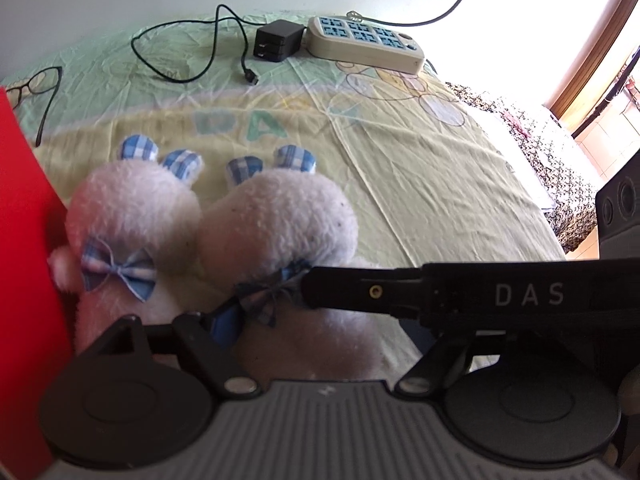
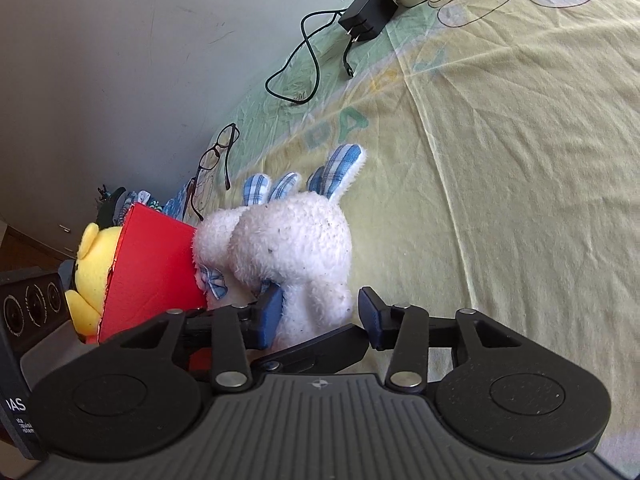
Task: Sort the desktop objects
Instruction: 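Close the right tool around the body of the nearer white bunny, then lift the white bunny off the bed with the right tool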
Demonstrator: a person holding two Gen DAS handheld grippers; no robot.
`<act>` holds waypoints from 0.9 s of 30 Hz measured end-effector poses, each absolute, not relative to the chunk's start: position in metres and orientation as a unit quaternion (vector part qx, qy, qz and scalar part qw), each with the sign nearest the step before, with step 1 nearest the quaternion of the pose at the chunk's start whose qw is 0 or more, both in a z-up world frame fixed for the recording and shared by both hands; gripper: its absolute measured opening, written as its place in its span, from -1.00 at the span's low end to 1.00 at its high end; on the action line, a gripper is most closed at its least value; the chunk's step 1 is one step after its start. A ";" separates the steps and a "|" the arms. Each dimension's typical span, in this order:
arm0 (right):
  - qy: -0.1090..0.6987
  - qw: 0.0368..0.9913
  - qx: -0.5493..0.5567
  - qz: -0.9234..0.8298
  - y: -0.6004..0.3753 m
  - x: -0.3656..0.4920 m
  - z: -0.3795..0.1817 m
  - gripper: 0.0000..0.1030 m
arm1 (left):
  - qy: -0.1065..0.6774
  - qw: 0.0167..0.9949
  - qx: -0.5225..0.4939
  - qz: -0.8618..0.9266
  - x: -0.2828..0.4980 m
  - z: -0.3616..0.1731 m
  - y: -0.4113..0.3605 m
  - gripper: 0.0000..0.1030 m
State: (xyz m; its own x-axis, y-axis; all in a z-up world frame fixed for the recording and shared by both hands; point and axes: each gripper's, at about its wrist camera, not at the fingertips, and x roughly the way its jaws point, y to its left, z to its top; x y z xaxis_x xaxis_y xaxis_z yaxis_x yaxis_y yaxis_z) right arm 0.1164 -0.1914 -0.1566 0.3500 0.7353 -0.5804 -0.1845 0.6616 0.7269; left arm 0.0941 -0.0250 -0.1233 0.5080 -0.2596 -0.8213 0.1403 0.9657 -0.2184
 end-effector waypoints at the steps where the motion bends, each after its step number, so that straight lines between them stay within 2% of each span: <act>1: 0.487 0.770 0.285 0.297 -0.193 0.116 -0.156 -0.20 | 0.482 0.866 -0.063 -0.117 0.093 -0.123 -0.025 0.55; 6: 0.493 0.767 0.287 0.295 -0.200 0.109 -0.151 -0.33 | 0.480 0.865 -0.063 -0.128 0.082 -0.117 -0.031 0.50; 13: 0.506 0.753 0.288 0.306 -0.215 0.079 -0.142 -0.35 | 0.491 0.853 -0.071 -0.164 0.053 -0.109 -0.039 0.47; 20: 0.531 0.744 0.243 0.326 -0.219 0.040 -0.137 -0.34 | 0.518 0.829 -0.046 -0.205 0.016 -0.116 -0.054 0.47; 24: 0.530 0.746 0.223 0.337 -0.213 0.028 -0.135 -0.21 | 0.528 0.823 -0.042 -0.204 0.009 -0.122 -0.052 0.51; 27: 0.519 0.758 0.230 0.320 -0.214 0.031 -0.135 -0.20 | 0.518 0.832 -0.052 -0.193 0.011 -0.117 -0.044 0.52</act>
